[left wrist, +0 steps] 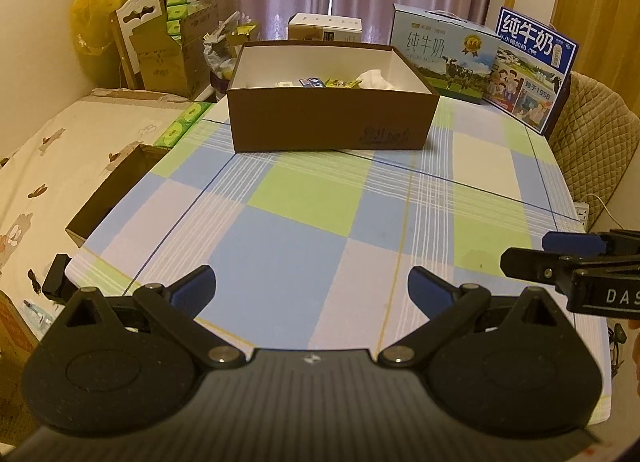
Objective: Organize objects
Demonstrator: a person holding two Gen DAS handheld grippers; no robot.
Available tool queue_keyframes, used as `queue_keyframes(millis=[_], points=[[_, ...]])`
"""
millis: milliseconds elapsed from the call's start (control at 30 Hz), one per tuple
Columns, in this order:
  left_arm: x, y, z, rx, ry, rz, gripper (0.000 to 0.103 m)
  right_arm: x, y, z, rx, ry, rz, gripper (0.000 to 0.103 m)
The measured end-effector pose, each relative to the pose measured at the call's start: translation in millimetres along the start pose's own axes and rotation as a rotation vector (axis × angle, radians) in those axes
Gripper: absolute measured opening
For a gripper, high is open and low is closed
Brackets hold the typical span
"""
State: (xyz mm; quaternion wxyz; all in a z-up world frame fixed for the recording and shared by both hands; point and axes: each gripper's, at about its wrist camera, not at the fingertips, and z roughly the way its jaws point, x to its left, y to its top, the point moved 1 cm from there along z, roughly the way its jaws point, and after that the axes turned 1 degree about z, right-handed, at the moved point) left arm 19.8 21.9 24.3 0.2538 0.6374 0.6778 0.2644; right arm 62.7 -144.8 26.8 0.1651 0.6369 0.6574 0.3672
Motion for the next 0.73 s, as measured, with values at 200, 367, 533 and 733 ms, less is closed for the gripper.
queue_keyframes(millis=[200,367,533,733], points=[[-0.9,-0.6,0.4,0.000,0.000,0.002,0.101,-5.6,-0.1,0.7,0.002,0.002,0.006,0.066],[-4.9,1.8,4.0,0.005,0.000,0.008,0.101,-11.1,0.2,2.7,0.007,0.002,0.017,0.066],[-7.3,6.8,8.8,0.008,-0.003,0.006,0.101,-17.1,3.3,5.3,0.010,0.000,0.024,0.066],[-10.4,13.6,13.3,0.005,-0.001,0.012,0.101,-19.6,5.2,7.5,0.012,0.000,0.026,0.066]])
